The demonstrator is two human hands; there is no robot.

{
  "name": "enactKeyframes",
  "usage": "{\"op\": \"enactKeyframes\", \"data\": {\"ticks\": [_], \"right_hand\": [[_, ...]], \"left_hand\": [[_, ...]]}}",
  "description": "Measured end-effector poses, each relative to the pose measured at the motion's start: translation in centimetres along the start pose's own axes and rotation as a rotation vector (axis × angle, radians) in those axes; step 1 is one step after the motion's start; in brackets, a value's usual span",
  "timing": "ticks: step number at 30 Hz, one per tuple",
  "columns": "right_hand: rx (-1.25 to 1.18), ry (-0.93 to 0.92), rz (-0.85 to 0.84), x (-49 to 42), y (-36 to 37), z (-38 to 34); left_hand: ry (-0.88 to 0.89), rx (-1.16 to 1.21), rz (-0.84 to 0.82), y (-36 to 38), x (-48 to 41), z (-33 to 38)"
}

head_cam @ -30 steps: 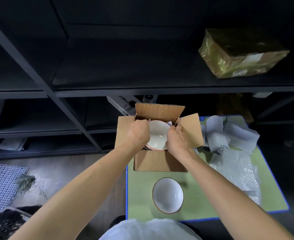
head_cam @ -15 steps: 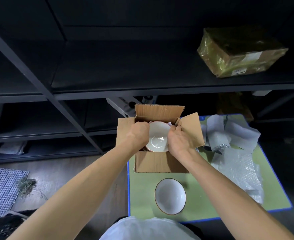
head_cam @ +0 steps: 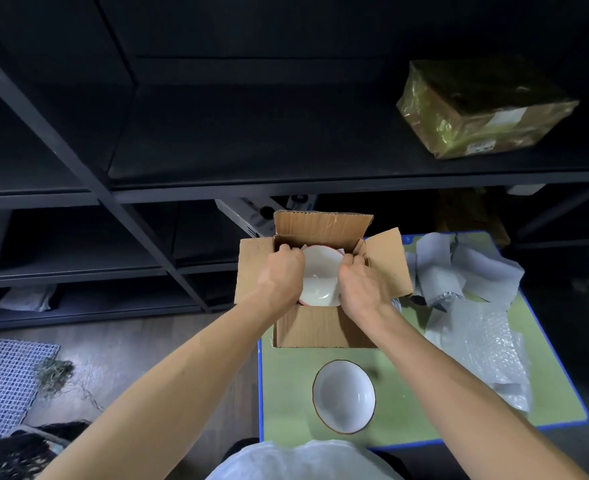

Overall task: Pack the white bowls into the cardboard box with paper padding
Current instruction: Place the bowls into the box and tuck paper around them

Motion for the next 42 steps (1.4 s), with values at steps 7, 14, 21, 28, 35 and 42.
{"op": "enactKeyframes", "data": {"ticks": [7,14,21,28,35,42], "right_hand": [[-0.037,-0.12,0.169,0.9,-1.6,-3.6],[-0.173,-0.189,0.001,-0.5,-0.7,-6.7],[-0.139,-0.195,-0.07,-0.7,-0.2,-7.4],[-0.212,-0.2,-0.053,-0.3,-0.5,-6.9],[-0.306,-0.246,0.084,1.3,-0.7,-5.5],[-0.36,-0.273,0.25,4.1,-2.3,-2.9]], "left_hand": [[-0.069,0.238,0.241,-0.5,2.1,-5.7],[-0.227,0.295,0.146,2.0,2.8,-8.1],[-0.246,0.403,0.133,2.4,2.4,-8.1],[-0.251,0.387,0.126,2.3,2.8,-7.7],[-0.256,0.322,0.156,1.6,3.6,-7.2],[-0.093,0.312,0.175,0.7,5.6,-4.6]]}}
Point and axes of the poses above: each hand's wrist, its own x-axis away from the middle knuckle, its own y-axis out of the palm, z = x × y, the point moved 8 cm from there along -x, towards the middle knuckle, and after that the axes turned 10 degrees about -y, right-handed, at the moved point
